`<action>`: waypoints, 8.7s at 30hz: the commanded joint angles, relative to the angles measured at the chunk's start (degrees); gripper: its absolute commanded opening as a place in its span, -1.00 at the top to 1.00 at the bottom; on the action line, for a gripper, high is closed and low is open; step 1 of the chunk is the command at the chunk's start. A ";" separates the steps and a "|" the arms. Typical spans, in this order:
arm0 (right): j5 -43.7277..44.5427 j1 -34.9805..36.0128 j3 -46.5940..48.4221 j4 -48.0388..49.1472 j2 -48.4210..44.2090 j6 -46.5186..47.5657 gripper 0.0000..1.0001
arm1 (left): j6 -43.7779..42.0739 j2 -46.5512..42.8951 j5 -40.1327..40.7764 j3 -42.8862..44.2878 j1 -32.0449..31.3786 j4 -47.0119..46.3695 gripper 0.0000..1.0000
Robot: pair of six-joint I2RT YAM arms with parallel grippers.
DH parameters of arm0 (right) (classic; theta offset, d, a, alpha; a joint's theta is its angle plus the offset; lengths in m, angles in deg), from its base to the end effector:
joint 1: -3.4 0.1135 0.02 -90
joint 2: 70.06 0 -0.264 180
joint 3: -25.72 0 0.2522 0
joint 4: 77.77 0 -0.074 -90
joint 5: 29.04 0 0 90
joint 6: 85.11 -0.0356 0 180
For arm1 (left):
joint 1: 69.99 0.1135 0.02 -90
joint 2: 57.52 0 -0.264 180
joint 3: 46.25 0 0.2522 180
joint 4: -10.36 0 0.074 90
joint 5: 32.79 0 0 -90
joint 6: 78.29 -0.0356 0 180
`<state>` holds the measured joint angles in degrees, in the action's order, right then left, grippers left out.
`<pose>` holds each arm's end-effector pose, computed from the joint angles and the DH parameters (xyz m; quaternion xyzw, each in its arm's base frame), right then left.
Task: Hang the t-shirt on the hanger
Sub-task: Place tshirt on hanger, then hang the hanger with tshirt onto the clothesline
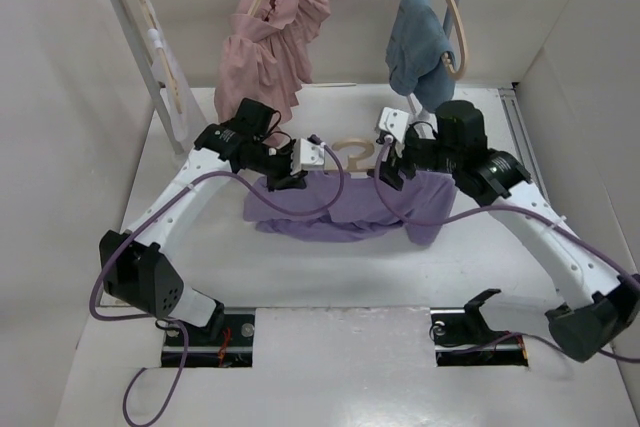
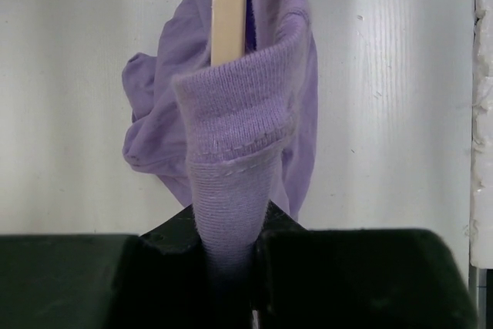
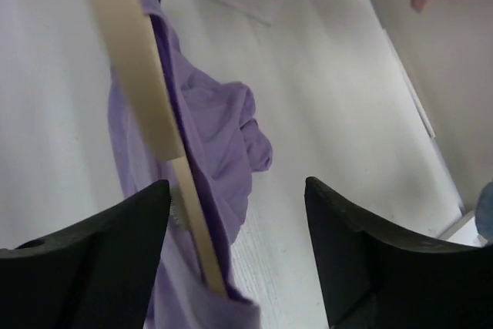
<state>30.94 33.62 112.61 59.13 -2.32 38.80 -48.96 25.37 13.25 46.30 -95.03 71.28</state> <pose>0.2105 0.1433 0.3980 -0.5495 0.6114 0.2001 0.5331 0.2598 -0.1486 0.3401 0.6860 0.5569 -0.2421 0.4008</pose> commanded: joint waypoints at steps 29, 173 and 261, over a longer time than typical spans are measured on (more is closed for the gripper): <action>-5.15 -2.44 0.87 -1.40 -0.86 -11.59 1.00 | 19.42 -3.17 0.71 1.55 0.60 -13.92 -1.00; -3.64 1.33 8.35 -7.04 0.19 -6.93 1.00 | -1.39 -0.46 -2.27 12.80 -7.66 -14.20 -1.00; -12.78 -4.90 -14.32 7.80 -7.09 -12.46 1.00 | 30.33 14.31 -17.63 7.09 -5.29 -41.97 -1.00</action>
<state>21.02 27.47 99.06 62.56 -6.45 27.94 -26.42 39.44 -1.97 54.17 -101.02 38.86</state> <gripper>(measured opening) 0.388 0.997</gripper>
